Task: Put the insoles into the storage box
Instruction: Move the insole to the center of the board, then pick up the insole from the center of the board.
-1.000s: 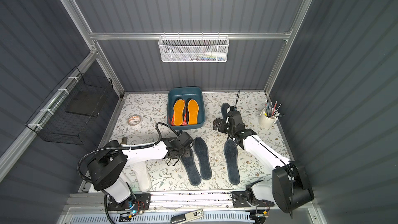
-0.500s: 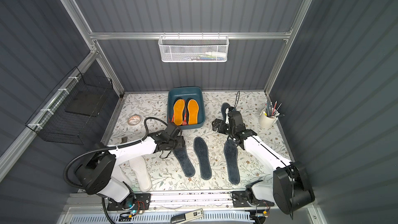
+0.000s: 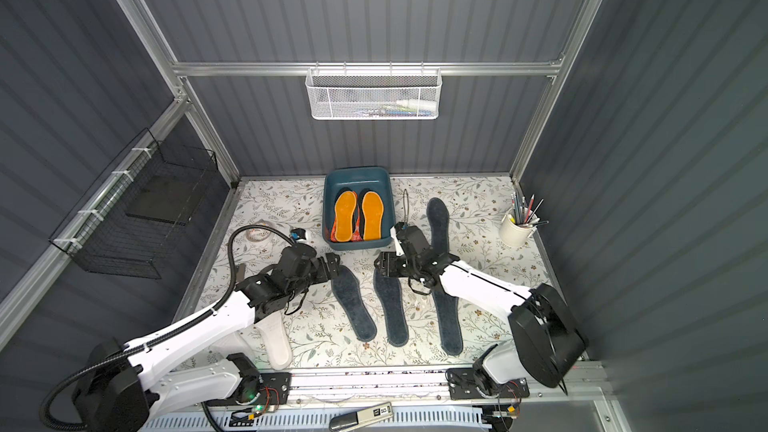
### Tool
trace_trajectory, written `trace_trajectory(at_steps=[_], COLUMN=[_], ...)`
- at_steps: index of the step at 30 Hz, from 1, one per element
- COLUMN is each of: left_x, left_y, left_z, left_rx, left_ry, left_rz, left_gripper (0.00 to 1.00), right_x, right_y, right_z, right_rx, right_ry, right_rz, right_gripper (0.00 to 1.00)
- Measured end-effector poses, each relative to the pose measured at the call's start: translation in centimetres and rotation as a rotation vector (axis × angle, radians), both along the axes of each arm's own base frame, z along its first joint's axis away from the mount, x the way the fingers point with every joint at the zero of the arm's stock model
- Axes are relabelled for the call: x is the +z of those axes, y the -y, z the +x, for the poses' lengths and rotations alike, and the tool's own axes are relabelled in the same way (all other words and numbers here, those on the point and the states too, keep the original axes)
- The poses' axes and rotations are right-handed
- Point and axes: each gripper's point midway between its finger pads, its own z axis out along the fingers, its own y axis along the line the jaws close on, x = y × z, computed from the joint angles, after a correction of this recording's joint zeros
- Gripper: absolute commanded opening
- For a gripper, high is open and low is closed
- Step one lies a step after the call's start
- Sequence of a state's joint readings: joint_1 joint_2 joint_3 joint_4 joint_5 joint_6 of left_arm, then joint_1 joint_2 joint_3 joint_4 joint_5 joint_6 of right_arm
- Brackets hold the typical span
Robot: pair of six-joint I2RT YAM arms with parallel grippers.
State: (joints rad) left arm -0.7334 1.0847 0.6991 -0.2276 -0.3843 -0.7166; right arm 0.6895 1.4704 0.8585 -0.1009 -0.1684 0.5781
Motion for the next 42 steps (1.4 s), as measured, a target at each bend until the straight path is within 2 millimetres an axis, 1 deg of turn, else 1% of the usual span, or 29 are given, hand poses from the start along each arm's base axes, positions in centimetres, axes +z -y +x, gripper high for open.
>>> trace_trajectory(at_steps=[3, 7, 13, 17, 23, 27, 34, 36, 37, 42], left_x=[1.3, 1.9, 2.3, 2.7, 3.0, 2.8, 2.8, 2.9, 2.9, 3.1], left_y=[-2.1, -4.3, -6.2, -7.0, -7.6, -7.8, -8.5, -8.8, -9.0, -9.5], left_z=[-0.2, -0.9, -1.4, -1.6, -1.9, -2.0, -2.3, -2.4, -2.5, -2.8], left_rx=[0.072, 0.140, 0.202, 0.229, 0.249, 0.254, 0.281, 0.293, 0.296, 0.309], left_ry=[0.067, 0.110, 0.126, 0.139, 0.146, 0.140, 0.139, 0.140, 0.141, 0.144], left_rz=[0.003, 0.014, 0.049, 0.056, 0.059, 0.072, 0.078, 0.081, 0.081, 0.085], left_gripper=[1.00, 1.00, 1.00, 1.00, 1.00, 0.99, 1.00, 1.00, 1.00, 1.00], right_x=[-0.7, -1.0, -3.0, -4.4, -5.9, -6.7, -8.3, -8.8, -8.7, -9.1], right_y=[-2.4, -5.0, -6.9, -7.8, -8.2, -8.4, -8.3, -8.3, -8.4, -8.9], right_z=[-0.5, -0.5, -0.9, -1.6, -2.8, -2.9, -3.0, -3.0, -2.8, -2.3], right_rx=[0.049, 0.097, 0.144, 0.178, 0.207, 0.212, 0.203, 0.202, 0.199, 0.193], right_ry=[-0.030, -0.041, -0.096, -0.135, -0.184, -0.208, -0.253, -0.268, -0.268, -0.279], right_rz=[-0.029, -0.053, -0.101, -0.143, -0.193, -0.220, -0.265, -0.282, -0.280, -0.292], right_gripper=[0.67, 0.62, 0.57, 0.56, 0.54, 0.52, 0.43, 0.38, 0.36, 0.17])
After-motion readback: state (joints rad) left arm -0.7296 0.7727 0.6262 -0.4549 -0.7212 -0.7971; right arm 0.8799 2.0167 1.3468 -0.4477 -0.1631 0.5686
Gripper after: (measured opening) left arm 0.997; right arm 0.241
